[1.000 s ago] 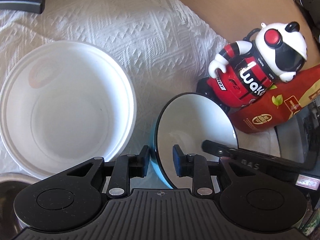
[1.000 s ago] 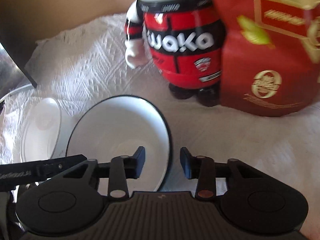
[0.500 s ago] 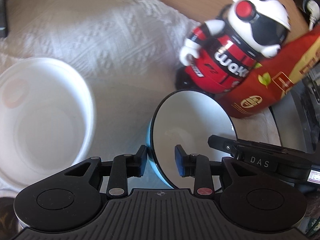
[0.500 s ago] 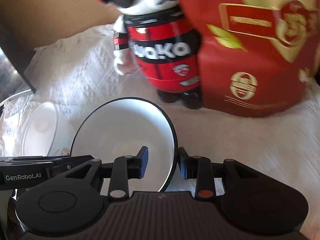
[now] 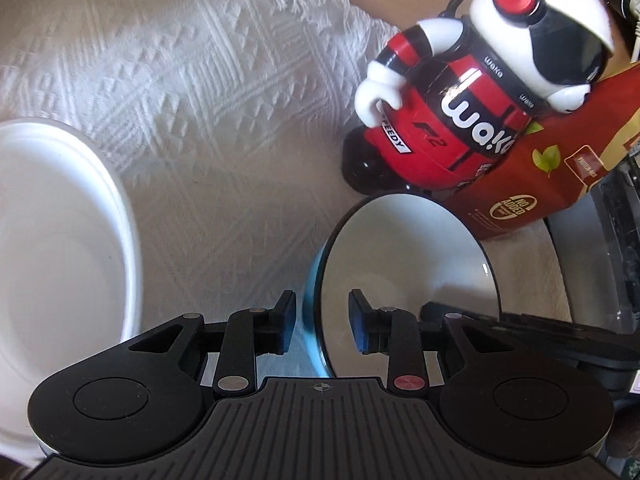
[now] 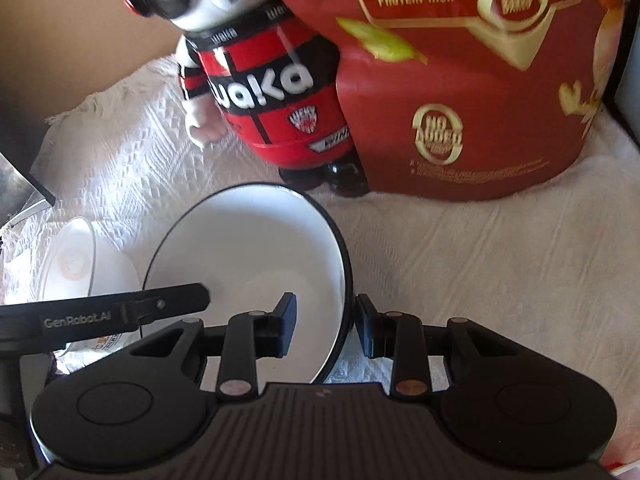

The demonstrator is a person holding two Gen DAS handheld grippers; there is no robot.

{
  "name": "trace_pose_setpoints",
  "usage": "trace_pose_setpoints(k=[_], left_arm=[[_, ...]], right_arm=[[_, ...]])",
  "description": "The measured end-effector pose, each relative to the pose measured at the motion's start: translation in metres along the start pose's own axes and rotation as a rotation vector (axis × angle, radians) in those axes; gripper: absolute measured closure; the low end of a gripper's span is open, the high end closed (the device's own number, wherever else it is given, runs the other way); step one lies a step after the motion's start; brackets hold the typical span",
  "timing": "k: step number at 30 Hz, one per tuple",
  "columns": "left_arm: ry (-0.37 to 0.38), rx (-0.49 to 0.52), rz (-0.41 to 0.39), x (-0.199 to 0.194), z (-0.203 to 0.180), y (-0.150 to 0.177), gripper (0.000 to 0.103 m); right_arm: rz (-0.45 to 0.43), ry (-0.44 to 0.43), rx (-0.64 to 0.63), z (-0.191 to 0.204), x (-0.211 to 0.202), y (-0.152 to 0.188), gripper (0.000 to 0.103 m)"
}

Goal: Organize plates and bowls

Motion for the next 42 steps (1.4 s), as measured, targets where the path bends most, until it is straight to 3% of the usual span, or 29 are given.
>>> trace_pose_setpoints(k=[7, 16, 22, 31, 42], left_arm=[[-0.020, 0.016, 0.010, 0.010, -0.006, -0.001, 0.073], [0.029, 0.022, 0.026, 0.013, -0.017, 0.001, 0.073], [0.012, -0.019, 0.036, 0.022, -0.017, -0.002, 0.073], [-0.033, 0.050, 0.042, 0.031, -0.024, -0.005, 0.072], [-0.010, 0.041, 0.084, 0.046, -0.022, -0.002, 0.069]], right_arm=[[0.041, -0.025, 0.023, -0.001, 0.014, 0.003, 0.071], [0.037, -0.005, 0.034, -0.005, 0.005, 0.003, 0.071], [0.038, -0.022, 0.049, -0.008, 0.001, 0.004, 0.071], [0.046, -0.007, 0.038, -0.008, 0.017, -0.001, 0.071], [0.054, -0.046, 0.059, -0.011, 0.021, 0.000, 0.070]])
Point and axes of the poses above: each gripper's, at about its wrist camera, not at the fingertips, and x roughly the way its jaws point, z to its left, y to its underside, the point moved 6 cm from there along x, roughly the way its jaws point, and after that the axes turned 5 degrees about -z, right-handed, at the moved point
